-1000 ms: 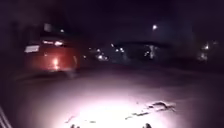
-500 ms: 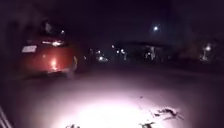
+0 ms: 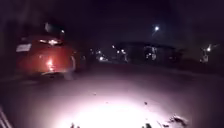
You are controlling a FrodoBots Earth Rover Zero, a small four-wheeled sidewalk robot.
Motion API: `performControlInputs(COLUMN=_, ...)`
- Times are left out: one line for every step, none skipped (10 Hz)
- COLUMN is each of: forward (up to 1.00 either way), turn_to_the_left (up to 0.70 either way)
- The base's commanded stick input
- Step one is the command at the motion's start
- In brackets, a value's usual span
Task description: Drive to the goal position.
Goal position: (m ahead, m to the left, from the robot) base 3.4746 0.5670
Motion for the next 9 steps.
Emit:
performControlInputs(forward=0.50, turn_to_the_left=0.00)
performControlInputs(forward=0.50, turn_to_the_left=0.00)
performControlInputs(forward=0.50, turn_to_the_left=0.00)
performControlInputs(forward=0.50, turn_to_the_left=0.00)
performControlInputs(forward=0.50, turn_to_the_left=0.00)
performControlInputs(forward=0.50, turn_to_the_left=0.00)
performControlInputs(forward=0.50, turn_to_the_left=0.00)
performControlInputs(forward=0.50, turn_to_the_left=0.00)
performControlInputs(forward=0.50, turn_to_the_left=0.00)
